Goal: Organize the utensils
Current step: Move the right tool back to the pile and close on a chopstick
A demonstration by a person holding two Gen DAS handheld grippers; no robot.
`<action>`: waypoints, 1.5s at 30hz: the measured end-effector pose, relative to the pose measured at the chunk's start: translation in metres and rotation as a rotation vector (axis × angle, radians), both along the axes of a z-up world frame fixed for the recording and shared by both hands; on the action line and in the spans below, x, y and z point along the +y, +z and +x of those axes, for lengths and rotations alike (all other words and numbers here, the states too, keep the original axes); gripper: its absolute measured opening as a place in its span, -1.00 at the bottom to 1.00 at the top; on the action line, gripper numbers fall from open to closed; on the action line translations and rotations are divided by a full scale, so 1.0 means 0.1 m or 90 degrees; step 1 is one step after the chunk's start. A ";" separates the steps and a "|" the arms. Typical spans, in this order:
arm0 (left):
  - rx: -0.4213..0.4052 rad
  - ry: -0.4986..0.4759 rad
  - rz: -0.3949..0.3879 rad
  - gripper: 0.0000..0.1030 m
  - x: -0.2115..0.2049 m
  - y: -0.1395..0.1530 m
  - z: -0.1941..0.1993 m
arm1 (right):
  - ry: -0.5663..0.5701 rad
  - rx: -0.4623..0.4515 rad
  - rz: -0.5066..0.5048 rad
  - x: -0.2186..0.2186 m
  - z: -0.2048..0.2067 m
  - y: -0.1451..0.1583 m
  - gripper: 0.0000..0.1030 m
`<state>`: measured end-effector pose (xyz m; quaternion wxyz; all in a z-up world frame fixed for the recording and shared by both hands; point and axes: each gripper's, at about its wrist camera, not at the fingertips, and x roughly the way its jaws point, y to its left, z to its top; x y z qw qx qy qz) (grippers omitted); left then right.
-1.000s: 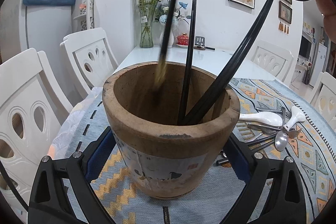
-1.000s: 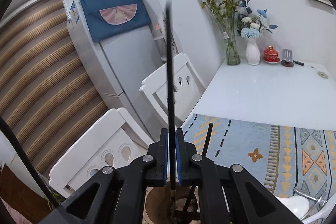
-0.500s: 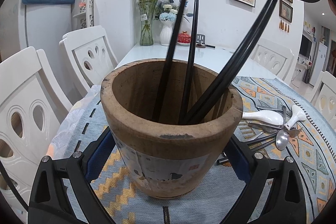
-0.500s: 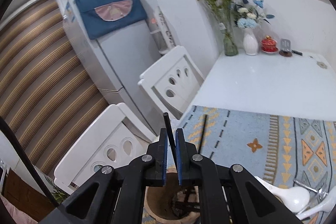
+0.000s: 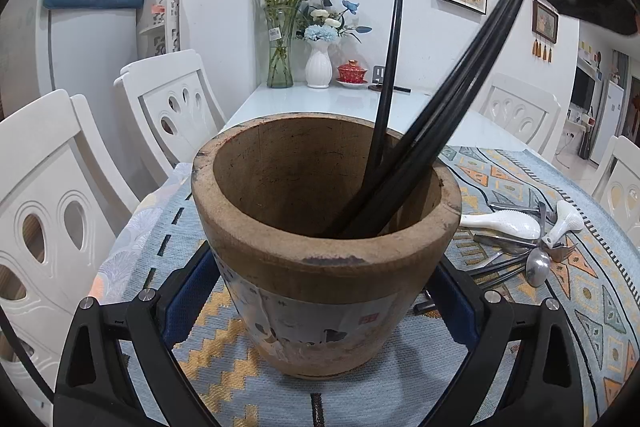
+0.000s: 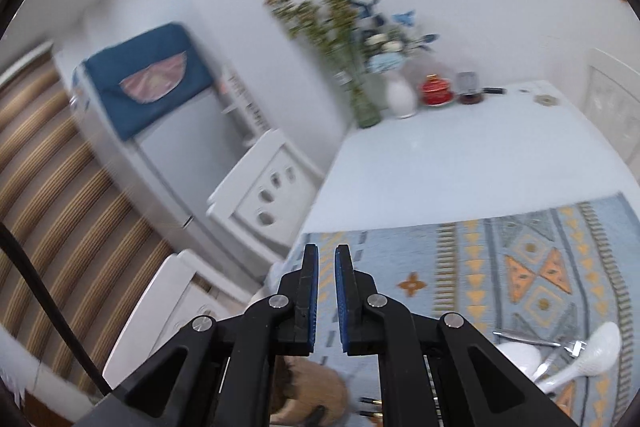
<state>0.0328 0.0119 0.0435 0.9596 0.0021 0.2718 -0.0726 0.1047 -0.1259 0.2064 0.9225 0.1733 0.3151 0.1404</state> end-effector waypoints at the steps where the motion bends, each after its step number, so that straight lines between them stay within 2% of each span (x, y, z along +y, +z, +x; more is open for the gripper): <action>1: 0.000 0.000 -0.001 0.91 0.00 0.00 0.00 | -0.022 0.005 0.003 -0.13 -0.02 -0.01 -0.87; 5: 0.000 0.000 0.000 0.91 0.00 0.00 0.00 | -0.134 0.052 0.017 -0.61 -0.08 -0.16 -0.86; 7: 0.000 0.000 -0.001 0.91 0.00 0.00 0.00 | -0.186 0.091 0.067 -0.90 -0.12 -0.31 -0.86; 9: 0.000 0.000 0.000 0.91 0.00 0.00 0.00 | -0.240 0.154 0.135 -1.20 -0.19 -0.55 -0.86; 12: 0.000 0.000 0.000 0.91 0.00 0.00 0.00 | -0.275 0.239 0.202 -1.42 -0.28 -0.91 -0.86; 14: 0.002 0.000 0.000 0.91 0.00 0.00 0.00 | -0.281 0.293 0.222 -1.47 -0.32 -1.14 -0.86; 17: 0.004 0.000 0.001 0.91 -0.01 -0.01 0.01 | -0.276 0.357 0.216 -1.44 -0.38 -1.41 -0.86; 21: 0.005 0.000 0.001 0.91 -0.01 -0.02 0.00 | -0.243 0.430 0.241 -1.31 -0.38 -1.70 -0.86; 29: 0.008 -0.001 -0.001 0.91 -0.01 -0.02 0.01 | -0.176 0.539 0.186 -0.90 -0.19 -2.04 -0.85; 32: 0.009 -0.002 -0.001 0.91 0.00 -0.03 0.02 | -0.177 0.570 0.161 -0.78 -0.09 -2.13 -0.83; 36: 0.015 -0.003 -0.001 0.91 -0.01 -0.04 0.03 | -0.187 0.579 0.137 -0.66 0.05 -2.10 -0.40; 40: 0.022 -0.004 -0.003 0.91 -0.01 -0.05 0.03 | -0.202 0.604 0.087 -0.50 0.20 -2.07 -0.14; 44: 0.023 -0.004 -0.003 0.91 0.00 -0.05 0.04 | -0.199 0.611 0.028 -0.27 0.35 -2.07 0.45; 45: 0.023 -0.005 -0.004 0.91 0.00 -0.05 0.04 | -0.206 0.607 0.020 -0.23 0.36 -2.08 0.52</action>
